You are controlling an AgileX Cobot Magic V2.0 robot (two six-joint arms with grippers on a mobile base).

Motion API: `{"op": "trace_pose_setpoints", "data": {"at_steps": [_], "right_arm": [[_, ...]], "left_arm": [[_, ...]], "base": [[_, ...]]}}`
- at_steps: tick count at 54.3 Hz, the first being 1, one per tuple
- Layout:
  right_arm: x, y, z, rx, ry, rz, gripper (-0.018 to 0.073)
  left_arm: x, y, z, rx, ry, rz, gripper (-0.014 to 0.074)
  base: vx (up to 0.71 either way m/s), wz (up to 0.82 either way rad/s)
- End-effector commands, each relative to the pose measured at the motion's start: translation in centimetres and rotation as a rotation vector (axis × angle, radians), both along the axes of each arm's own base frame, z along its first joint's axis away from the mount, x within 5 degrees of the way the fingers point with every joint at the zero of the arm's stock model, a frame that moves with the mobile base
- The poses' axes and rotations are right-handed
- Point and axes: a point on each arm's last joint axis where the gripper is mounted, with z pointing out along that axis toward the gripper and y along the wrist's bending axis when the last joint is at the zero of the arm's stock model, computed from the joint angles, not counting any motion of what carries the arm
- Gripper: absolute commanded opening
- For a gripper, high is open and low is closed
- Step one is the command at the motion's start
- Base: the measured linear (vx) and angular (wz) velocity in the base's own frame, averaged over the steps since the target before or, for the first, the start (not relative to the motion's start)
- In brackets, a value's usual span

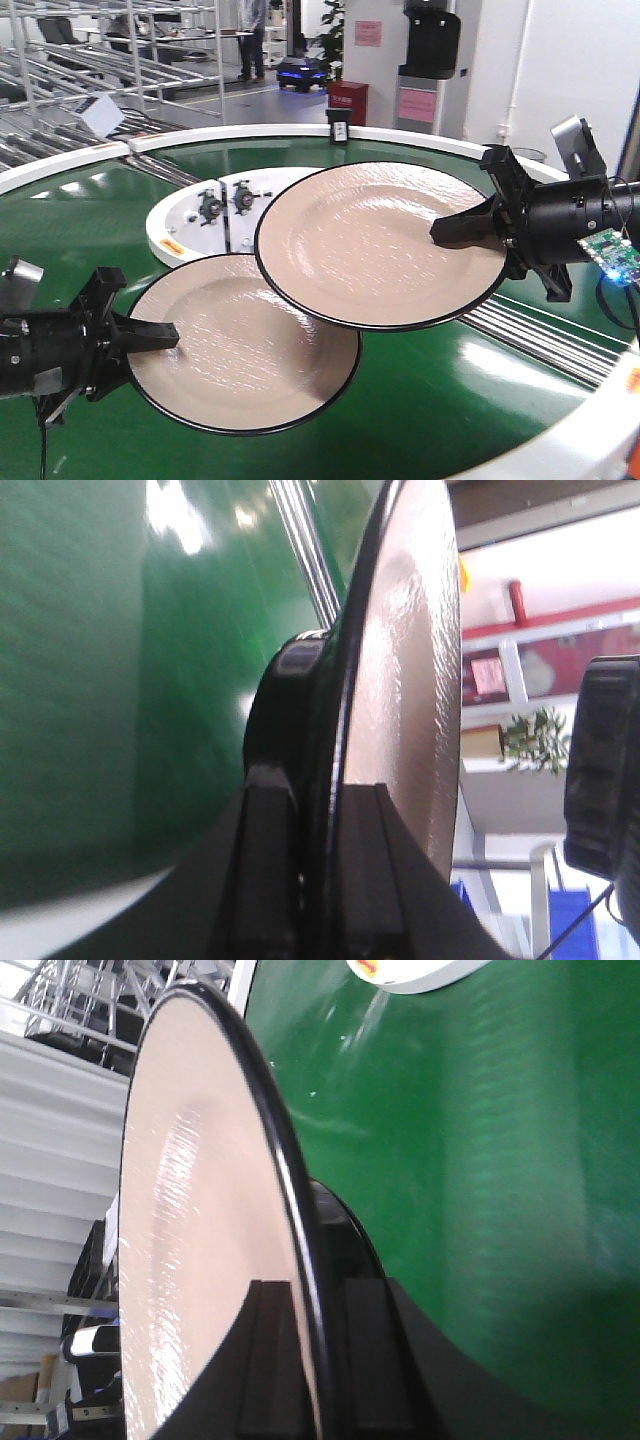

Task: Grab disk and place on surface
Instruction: 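Hold both plates while the base drives to the steel counter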

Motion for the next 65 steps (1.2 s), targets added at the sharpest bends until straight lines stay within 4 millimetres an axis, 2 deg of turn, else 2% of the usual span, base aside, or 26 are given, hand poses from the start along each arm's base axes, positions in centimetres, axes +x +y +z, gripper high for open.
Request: {"op": "trace_pose_setpoints", "data": {"at_steps": [1,23,65], "right_arm": [[-1.13,0.05,3.93,0.115,-0.107,-0.034,-0.0005],[-1.13,0.05,3.93,0.115,-0.107,-0.034,-0.0005],[-1.13,0.05,3.93,0.115,-0.107,-0.034,-0.0005]], "left_arm": [[-0.68,-0.39,3.25,-0.124,-0.07,0.004,-0.0001],[-0.68,-0.39,3.25,-0.124,-0.07,0.004,-0.0001],[-0.68,-0.39,3.25,-0.124,-0.07,0.004,-0.0001]], "base": [[-0.22,-0.25],[-0.18,-0.4],[-0.07,-0.6]]}}
